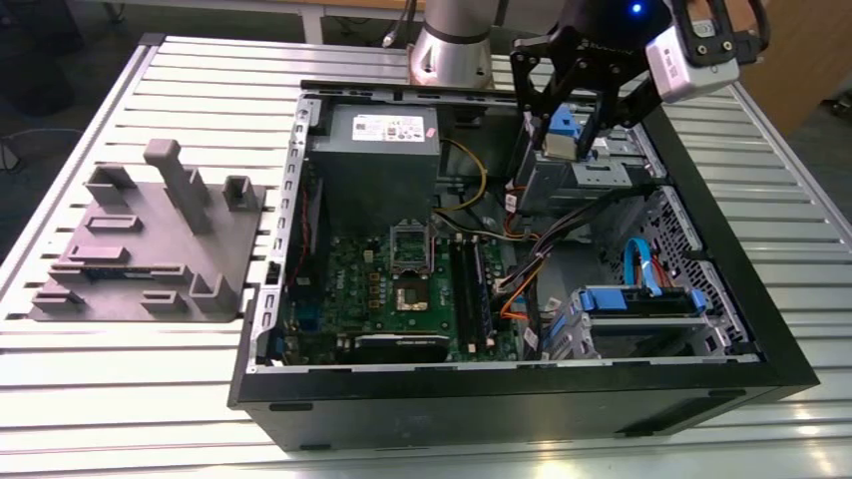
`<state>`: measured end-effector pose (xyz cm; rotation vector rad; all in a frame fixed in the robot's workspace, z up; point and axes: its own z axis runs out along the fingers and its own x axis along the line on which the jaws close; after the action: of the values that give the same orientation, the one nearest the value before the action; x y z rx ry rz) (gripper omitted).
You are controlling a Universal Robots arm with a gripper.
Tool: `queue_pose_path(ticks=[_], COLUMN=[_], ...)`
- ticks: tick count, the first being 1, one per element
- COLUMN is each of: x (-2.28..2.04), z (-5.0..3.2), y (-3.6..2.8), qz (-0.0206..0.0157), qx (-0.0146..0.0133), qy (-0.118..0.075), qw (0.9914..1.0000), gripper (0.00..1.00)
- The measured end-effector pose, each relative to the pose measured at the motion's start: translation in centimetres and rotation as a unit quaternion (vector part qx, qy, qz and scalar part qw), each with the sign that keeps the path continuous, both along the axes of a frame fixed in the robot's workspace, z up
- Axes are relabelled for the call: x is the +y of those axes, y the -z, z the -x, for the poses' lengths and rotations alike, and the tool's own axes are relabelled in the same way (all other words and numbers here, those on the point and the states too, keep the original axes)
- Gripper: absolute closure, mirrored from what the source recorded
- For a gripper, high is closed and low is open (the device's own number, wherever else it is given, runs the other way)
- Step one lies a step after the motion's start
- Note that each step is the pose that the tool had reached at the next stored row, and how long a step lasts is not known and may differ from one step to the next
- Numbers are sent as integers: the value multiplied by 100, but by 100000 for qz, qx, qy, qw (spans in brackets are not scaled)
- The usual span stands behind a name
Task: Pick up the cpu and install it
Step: 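Pick up the cpu and move it towards the insertion slot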
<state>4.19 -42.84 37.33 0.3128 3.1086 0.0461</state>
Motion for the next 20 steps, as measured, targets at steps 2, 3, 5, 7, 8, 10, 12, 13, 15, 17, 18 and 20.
queue_pose_path(ticks=[2,3,5,7,8,10,12,13,15,17,18,20], x=[0,0,-1,-1,-2,-10,-29,-47,-77,-85,-86,-86], z=[2,13,50,74,85,86,85,85,87,123,144,169], y=[0,0,0,0,0,0,0,1,3,5,6,6], qz=[-2,-8,-9,-13,-8,-32,-148,-156,-154,-158,-157,-153], qx=[-1,-6,-38,-48,-47,-47,-49,-47,-47,-48,-48,-44], qy=[-2,2,-137,-499,-640,-659,-665,-667,-686,-814,-947,-1567], qw=[100000,100000,100000,99999,99998,99998,99998,99998,99998,99997,99995,99988], gripper=[53,53,53,53,53,53,53,53,53,53,53,53])
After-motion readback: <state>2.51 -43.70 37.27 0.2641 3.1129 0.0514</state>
